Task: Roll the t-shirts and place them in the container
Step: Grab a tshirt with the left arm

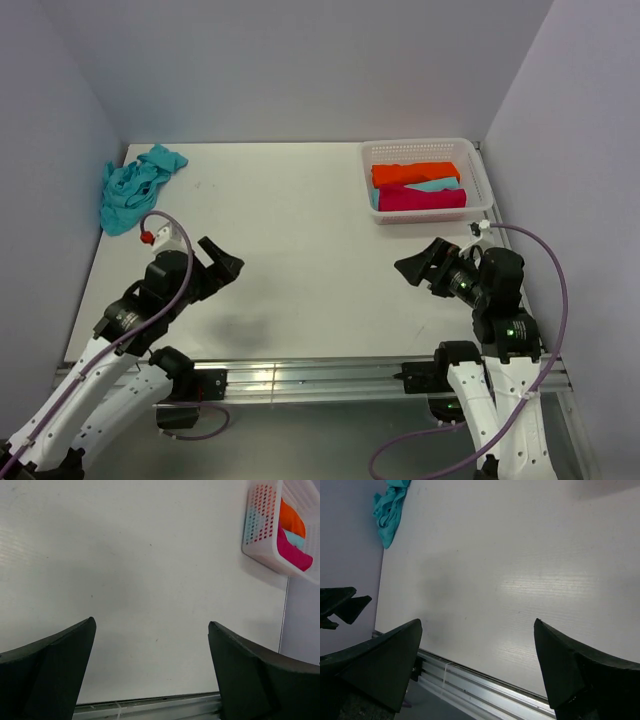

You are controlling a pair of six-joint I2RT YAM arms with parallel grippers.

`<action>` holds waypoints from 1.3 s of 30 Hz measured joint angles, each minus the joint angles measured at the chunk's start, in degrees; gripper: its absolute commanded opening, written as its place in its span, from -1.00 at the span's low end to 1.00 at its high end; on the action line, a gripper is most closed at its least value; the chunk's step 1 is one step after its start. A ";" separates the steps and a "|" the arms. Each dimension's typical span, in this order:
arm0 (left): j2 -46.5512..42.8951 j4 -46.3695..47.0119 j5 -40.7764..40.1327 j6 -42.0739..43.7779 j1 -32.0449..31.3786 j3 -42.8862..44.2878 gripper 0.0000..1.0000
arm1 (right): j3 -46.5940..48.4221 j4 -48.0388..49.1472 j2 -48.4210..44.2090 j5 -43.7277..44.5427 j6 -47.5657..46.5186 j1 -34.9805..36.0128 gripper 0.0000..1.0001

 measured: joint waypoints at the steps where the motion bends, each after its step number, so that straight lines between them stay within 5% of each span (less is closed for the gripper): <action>1: -0.02 -0.61 -0.92 -0.42 0.02 0.20 0.99 | -0.17 0.02 0.00 0.13 0.09 0.02 1.00; 8: 13.03 -2.97 -6.47 -3.30 5.22 8.79 0.99 | -0.63 0.04 0.33 0.57 0.35 1.44 1.00; 16: 35.74 11.19 -1.79 -4.98 34.12 18.69 0.89 | -0.61 -0.13 2.21 0.63 0.35 3.41 1.00; 20: 54.27 12.11 -3.28 -7.43 43.41 34.47 0.92 | -0.20 -0.76 2.86 0.61 0.33 3.76 1.00; 24: 67.95 13.57 -5.03 -9.55 46.64 47.21 0.91 | 1.36 -1.81 3.98 1.01 0.04 3.87 1.00; 36: 93.72 12.07 -7.48 -9.94 47.36 64.22 0.76 | 9.25 -6.78 9.35 5.57 -2.67 3.87 1.00; 38: 96.91 11.61 -7.41 -9.86 47.45 66.07 0.56 | 10.03 -7.39 9.73 6.29 -2.86 3.87 1.00; 39: 98.55 11.56 -7.39 -9.79 47.56 67.10 0.20 | 10.36 -7.82 9.90 6.69 -2.93 3.87 1.00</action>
